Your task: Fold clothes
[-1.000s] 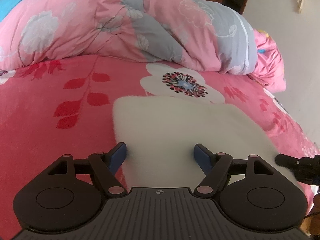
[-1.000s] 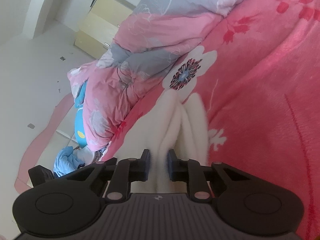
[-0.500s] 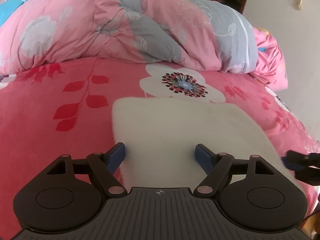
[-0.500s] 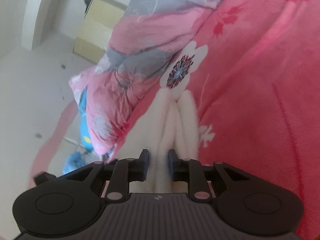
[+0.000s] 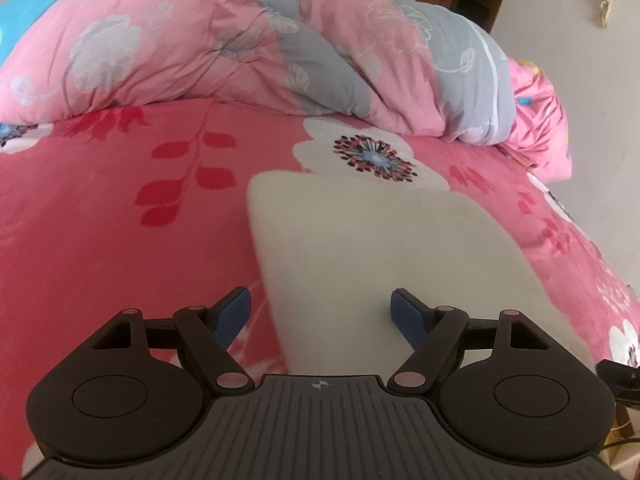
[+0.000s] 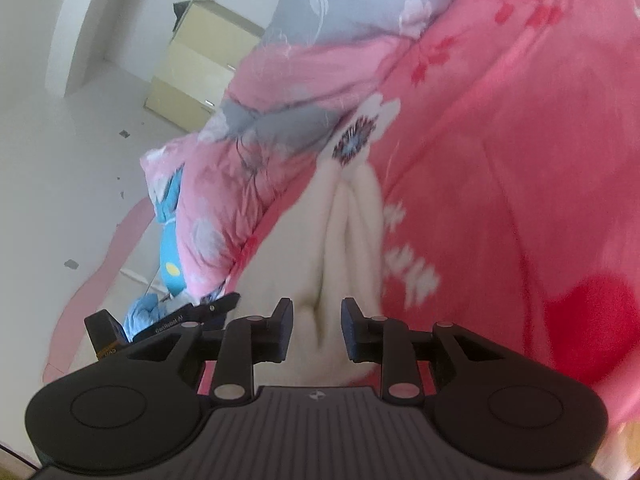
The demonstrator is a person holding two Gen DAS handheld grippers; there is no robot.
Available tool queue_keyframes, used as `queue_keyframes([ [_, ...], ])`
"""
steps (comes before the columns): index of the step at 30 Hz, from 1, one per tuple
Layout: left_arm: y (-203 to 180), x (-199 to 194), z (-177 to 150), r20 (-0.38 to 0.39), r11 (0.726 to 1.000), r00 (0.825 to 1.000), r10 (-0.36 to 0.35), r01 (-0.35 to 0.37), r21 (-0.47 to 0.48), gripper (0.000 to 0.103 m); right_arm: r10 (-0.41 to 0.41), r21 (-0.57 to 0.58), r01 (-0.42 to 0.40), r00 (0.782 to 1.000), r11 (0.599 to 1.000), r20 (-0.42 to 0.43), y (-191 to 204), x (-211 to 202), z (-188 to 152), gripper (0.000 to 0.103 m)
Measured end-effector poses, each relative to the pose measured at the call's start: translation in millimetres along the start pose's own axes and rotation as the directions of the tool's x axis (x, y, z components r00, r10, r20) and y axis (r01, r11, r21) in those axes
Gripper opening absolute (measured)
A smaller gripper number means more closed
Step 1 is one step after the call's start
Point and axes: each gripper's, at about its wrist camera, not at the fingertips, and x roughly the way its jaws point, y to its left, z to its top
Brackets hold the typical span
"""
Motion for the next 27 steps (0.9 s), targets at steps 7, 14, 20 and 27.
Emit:
queue_keyframes([
  [7,7.9,-18.9,-14.8,-0.007,0.999,0.999,-0.043,0.042,-0.027,0.077,-0.043,-0.051,0.044,0.999,0.998,0.015,16.4,-5.5,-14.4,0.044],
  [14,9.4,-30.6,-28.7,-0.013,0.994,0.995,-0.098,0.097,-0.045,0.077,-0.133,-0.071,0.134,0.991,0.988,0.013,22.5,12.5,-14.5,0.046],
  [20,10.0,-42.2,-39.0,-0.019,0.991,0.991,-0.129,0.128,-0.040,0.077,-0.109,0.010,0.108,0.993,0.994,0.041,18.0,13.6,-12.3,0.023],
  [27,17.4,-54.7,-54.7,-0.012,0.989,0.989,-0.149,0.149,-0.006,0.077,-0.111,0.101,0.106,0.993,0.989,0.049,3.9,13.4,-11.9,0.021],
])
